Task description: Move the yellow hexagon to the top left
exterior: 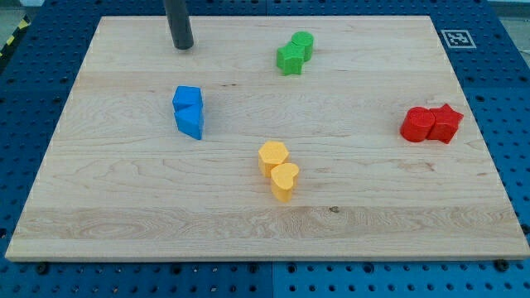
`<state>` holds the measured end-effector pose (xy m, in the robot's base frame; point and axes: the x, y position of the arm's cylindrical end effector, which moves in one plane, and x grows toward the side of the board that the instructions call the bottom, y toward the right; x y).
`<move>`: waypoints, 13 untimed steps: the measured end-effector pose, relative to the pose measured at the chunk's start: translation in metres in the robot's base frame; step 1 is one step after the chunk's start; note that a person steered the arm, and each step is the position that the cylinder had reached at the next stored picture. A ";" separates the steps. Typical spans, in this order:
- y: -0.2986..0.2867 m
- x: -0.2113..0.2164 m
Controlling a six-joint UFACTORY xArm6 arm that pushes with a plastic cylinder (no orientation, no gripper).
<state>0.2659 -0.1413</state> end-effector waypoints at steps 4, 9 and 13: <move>0.167 0.132; 0.165 0.247; -0.004 0.246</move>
<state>0.5119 -0.1456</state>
